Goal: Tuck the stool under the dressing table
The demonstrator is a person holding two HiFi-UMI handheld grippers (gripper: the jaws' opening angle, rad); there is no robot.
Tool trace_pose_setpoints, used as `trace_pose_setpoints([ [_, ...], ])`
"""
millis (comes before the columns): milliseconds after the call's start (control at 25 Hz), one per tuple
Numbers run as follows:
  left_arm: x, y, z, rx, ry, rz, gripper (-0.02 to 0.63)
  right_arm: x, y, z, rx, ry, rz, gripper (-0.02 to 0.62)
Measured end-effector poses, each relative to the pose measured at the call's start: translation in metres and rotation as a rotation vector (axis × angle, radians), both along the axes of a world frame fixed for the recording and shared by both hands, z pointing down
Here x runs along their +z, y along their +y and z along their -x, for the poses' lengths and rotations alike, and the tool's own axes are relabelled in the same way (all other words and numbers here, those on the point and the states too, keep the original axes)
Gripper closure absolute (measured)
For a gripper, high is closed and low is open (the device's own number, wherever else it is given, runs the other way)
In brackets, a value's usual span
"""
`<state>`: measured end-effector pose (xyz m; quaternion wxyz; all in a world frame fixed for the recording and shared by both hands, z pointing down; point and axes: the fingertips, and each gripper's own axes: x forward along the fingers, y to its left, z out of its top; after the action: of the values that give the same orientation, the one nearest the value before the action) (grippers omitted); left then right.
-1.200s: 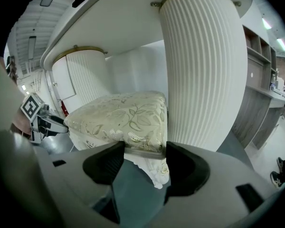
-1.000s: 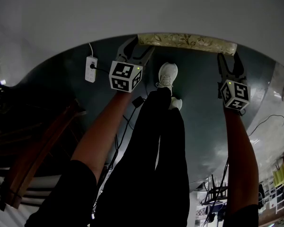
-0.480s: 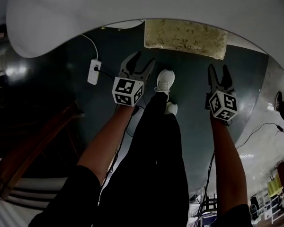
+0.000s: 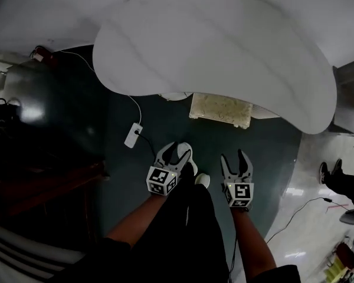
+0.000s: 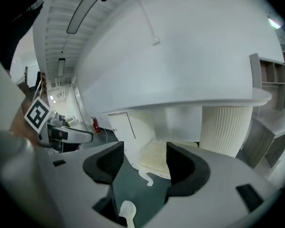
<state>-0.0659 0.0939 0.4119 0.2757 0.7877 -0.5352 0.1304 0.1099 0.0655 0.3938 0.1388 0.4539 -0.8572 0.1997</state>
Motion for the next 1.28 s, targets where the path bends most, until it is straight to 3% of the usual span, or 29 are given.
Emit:
trace_pose_setpoints([
  [80,-0.041,0.017,-0.010,0.038,-0.016,-0.002,0.356,-0.042,0.011,0.002,0.009,-0.027,-0.005,0.328],
  [240,-0.114,0.039,-0.027,0.188,-0.120,-0.071,0.356,-0.117,0.031,0.005,0.051,-0.047,-0.018,0.328],
  [320,-0.150,0.043,-0.028,0.228,-0.123,-0.101,0.356,-0.149,0.042,0.005,0.100,-0.073,-0.016,0.328],
  [440,-0.201,0.042,-0.020,0.219,-0.072,-0.153,0.356,-0.199,0.054,0.020,0.105,-0.111,-0.045,0.328],
  [680,-0.296,0.027,-0.017,0.185,0.089,-0.276,0.356,-0.301,0.048,0.050,0.074,-0.080,-0.183,0.329],
  [720,-0.311,0.029,-0.011,0.173,0.094,-0.301,0.367,-0.314,0.048,0.055,0.089,-0.098,-0.192,0.330],
  [760,-0.326,0.029,-0.004,0.164,0.090,-0.336,0.431,-0.325,0.046,0.059,0.107,-0.120,-0.200,0.330],
  [800,-0.342,0.028,0.000,0.162,0.083,-0.374,0.539,-0.336,0.042,0.061,0.125,-0.141,-0.208,0.331],
  [840,-0.356,0.026,0.002,0.169,0.074,-0.404,0.568,-0.345,0.038,0.062,0.142,-0.159,-0.218,0.333],
  [920,-0.373,0.024,0.003,0.190,0.061,-0.418,0.572,-0.364,0.035,0.062,0.166,-0.187,-0.245,0.387],
  [960,-0.379,0.024,0.004,0.195,0.060,-0.411,0.576,-0.372,0.035,0.062,0.170,-0.203,-0.257,0.476],
  [1000,-0.383,0.023,0.005,0.197,0.063,-0.404,0.584,-0.378,0.035,0.064,0.167,-0.213,-0.263,0.525],
  [1160,-0.393,0.021,0.012,0.188,0.085,-0.386,0.591,-0.393,0.041,0.080,0.109,-0.113,-0.285,0.551],
  [1280,-0.397,0.016,0.011,0.208,0.074,-0.388,0.591,-0.404,0.044,0.084,0.135,-0.105,-0.310,0.554],
])
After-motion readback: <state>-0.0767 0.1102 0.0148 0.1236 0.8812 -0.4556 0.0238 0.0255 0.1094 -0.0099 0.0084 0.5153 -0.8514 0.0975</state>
